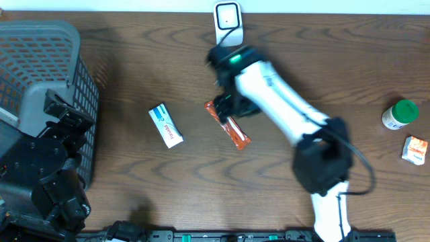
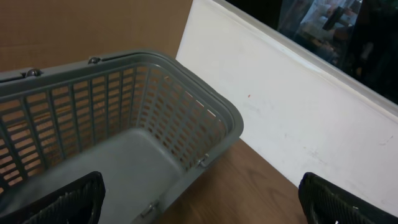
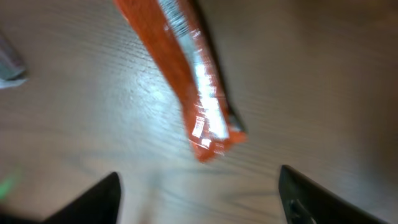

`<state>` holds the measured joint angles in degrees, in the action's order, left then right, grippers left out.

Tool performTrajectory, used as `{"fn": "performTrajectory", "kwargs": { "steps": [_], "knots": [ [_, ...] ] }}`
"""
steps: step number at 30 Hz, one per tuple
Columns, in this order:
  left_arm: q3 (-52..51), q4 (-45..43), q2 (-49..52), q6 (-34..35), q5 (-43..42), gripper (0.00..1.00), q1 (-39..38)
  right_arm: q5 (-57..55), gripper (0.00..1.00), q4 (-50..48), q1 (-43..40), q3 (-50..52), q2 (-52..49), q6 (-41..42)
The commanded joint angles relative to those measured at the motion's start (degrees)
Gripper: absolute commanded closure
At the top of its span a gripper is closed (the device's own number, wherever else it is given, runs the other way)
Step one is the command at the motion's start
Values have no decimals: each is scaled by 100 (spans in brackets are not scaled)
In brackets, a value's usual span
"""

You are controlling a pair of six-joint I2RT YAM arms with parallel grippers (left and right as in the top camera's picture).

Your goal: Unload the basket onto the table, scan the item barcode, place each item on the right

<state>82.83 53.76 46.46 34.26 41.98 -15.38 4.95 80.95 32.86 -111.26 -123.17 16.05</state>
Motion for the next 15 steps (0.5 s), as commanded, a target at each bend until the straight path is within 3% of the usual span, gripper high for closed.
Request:
{"fn": "performTrajectory", "kwargs": {
  "steps": [1, 6, 15],
  "knots": [
    [-15, 2, 0, -76, 72, 0, 35, 1320, 18, 11, -831, -26, 299, -1547],
    [-15, 2, 0, -76, 72, 0, 35, 3438, 15, -72, -1764, 457, 181, -3012],
    [-15, 2, 0, -76, 72, 0, 35, 3545, 9, -1746, -1849, 2551, 177, -3198]
  ]
}}
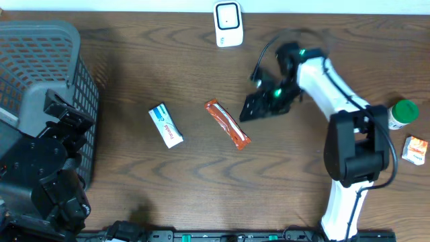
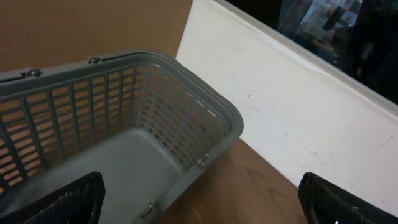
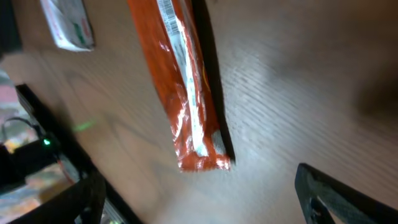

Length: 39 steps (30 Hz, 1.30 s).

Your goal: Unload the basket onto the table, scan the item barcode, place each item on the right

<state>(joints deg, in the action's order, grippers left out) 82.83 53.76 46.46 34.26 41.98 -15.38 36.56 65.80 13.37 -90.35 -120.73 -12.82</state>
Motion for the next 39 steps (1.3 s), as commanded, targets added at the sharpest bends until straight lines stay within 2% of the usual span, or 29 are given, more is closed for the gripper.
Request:
{"fn": "performTrajectory", "kwargs": {
  "steps": [1, 5, 10, 14, 22, 24, 26, 30, 33, 34, 36, 39],
  "knots": [
    [-15, 2, 0, -76, 72, 0, 35, 385, 9, -413, 111, 638, -68, -310],
    [-15, 2, 0, -76, 72, 0, 35, 385, 3, -1034, 131, 1132, -68, -212],
    [-15, 2, 0, -76, 72, 0, 35, 323, 2, -1429, 240, 1506, -68, -118],
    [-15, 2, 0, -76, 72, 0, 35, -337, 1, -1718, 404, 1606, -68, 284],
    [-15, 2, 0, -76, 72, 0, 35, -1165, 1, -1858, 964, 1644, -81, 555],
    [-15, 2, 0, -76, 72, 0, 35, -1510, 3, -1899, 1060, 1700, -103, 706],
    [-15, 2, 0, -76, 72, 0, 35, -1703, 11, -2022, 1108, 1849, -129, 815],
    [-15, 2, 0, -76, 72, 0, 35, -1860, 44, -2409, 1091, 2238, -133, 1005],
    [-15, 2, 0, -76, 72, 0, 35, -2129, 76, -2369, 1038, 2275, -133, 1005],
    [-15, 2, 0, -76, 72, 0, 35, -2227, 84, -2352, 1025, 2273, -131, 1010],
    [-15, 2, 0, -76, 72, 0, 35, -2343, 97, -2339, 1014, 2271, -131, 1069],
    [-15, 2, 0, -76, 72, 0, 35, -2387, 99, -2315, 1014, 2225, -129, 1069]
  ]
}}
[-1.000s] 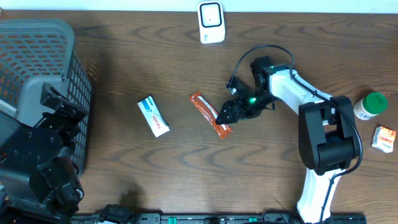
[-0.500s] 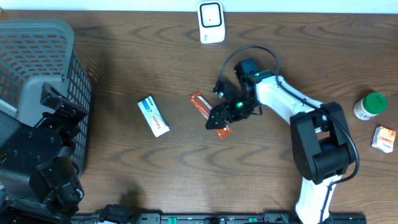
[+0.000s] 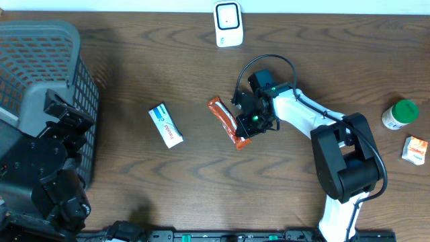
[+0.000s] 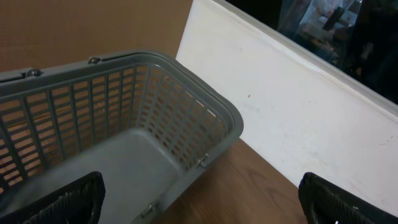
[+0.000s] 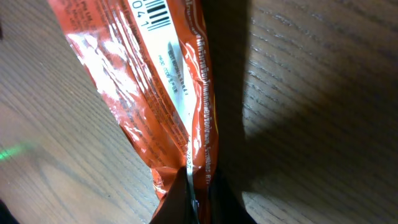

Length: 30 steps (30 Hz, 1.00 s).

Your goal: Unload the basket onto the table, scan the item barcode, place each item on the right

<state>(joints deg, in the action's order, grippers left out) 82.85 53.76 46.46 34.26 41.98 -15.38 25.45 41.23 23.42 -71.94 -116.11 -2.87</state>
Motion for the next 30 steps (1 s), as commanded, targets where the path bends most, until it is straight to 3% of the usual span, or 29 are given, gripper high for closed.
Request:
{"fn": "performTrajectory", "kwargs": {
  "steps": [1, 8, 20, 28, 29, 30],
  "knots": [
    [-17, 2, 0, -76, 72, 0, 35, -1276, 99, 166, 9, 348, -590, 74],
    [-17, 2, 0, -76, 72, 0, 35, -1362, 99, 721, 26, -70, -96, 138],
    [-17, 2, 0, -76, 72, 0, 35, -1937, 98, 846, 505, -118, 2546, 328],
    [-17, 2, 0, -76, 72, 0, 35, -1961, 99, 1235, 817, -105, 3045, 264],
    [-17, 2, 0, -76, 72, 0, 35, -1961, 92, 1255, 815, -61, 3008, 332],
    [-17, 2, 0, -76, 72, 0, 35, -1961, 66, 1274, 798, -4, 2981, 420]
  ]
}}
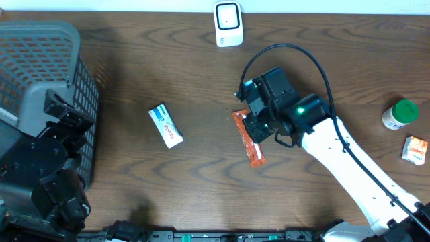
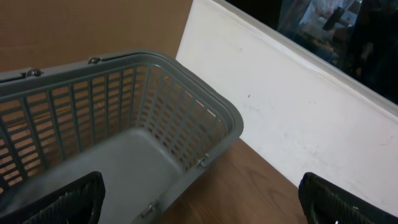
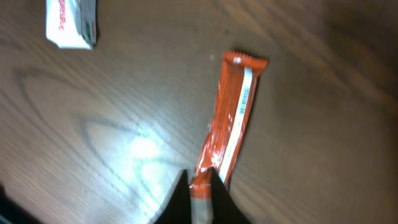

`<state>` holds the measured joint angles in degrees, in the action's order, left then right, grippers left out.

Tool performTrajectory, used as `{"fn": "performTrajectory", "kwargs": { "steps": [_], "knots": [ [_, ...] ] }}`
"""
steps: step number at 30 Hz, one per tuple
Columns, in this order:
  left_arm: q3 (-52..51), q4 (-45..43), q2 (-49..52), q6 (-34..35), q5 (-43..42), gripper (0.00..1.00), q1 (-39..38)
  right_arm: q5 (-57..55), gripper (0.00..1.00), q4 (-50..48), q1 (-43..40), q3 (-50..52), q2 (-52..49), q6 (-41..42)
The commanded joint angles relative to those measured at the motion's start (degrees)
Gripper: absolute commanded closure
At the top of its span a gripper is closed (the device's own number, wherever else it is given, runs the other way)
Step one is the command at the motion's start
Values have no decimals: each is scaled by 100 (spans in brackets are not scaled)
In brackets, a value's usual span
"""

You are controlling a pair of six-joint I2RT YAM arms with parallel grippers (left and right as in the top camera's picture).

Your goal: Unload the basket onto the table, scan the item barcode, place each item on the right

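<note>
An orange snack bar (image 3: 229, 121) with a white barcode strip on its face hangs from my right gripper (image 3: 200, 186), which is shut on its near end. From overhead the bar (image 1: 254, 151) lies lengthways just left of the right gripper (image 1: 250, 126), mid-table. The white scanner (image 1: 228, 16) stands at the table's far edge, well behind the bar. My left gripper (image 2: 199, 208) is open above the grey basket (image 2: 155, 93), with nothing between its fingers.
A white and blue box (image 1: 165, 126) lies left of the bar. A green-capped bottle (image 1: 400, 113) and a small orange and white packet (image 1: 416, 149) sit at the far right. The grey basket (image 1: 47, 60) fills the left end.
My right gripper stays shut on the bar's end. Arm and bar now sit further right and nearer the front, and the table looks farther off in the wrist view. The left arm is unchanged.
First my right gripper hovered open over the orange bar on the table. Then it was open to the bar's right. Later it was shut on the bar's end at table level. Now it holds the bar, shifted right. The left arm never moved.
</note>
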<state>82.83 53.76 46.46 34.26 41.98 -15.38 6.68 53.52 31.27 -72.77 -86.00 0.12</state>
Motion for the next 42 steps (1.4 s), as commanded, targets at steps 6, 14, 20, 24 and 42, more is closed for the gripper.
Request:
{"fn": "performTrajectory", "kwargs": {
  "steps": [6, 14, 20, 24, 42],
  "knots": [
    [-15, 2, 0, -76, 72, 0, 35, -81, 1, -122, -125, 704, -188, 750],
    [-15, 2, 0, -76, 72, 0, 35, 197, 57, -1204, -321, 2004, -190, 1060],
    [-15, 2, 0, -76, 72, 0, 35, 201, 28, -1552, -321, 2345, -240, 1231],
    [-15, 2, 0, -76, 72, 0, 35, 197, 29, -1709, -321, 2356, -431, 1279],
    [-15, 2, 0, -76, 72, 0, 35, 175, 99, -1969, -313, 2302, -1757, 1657]
  ]
}}
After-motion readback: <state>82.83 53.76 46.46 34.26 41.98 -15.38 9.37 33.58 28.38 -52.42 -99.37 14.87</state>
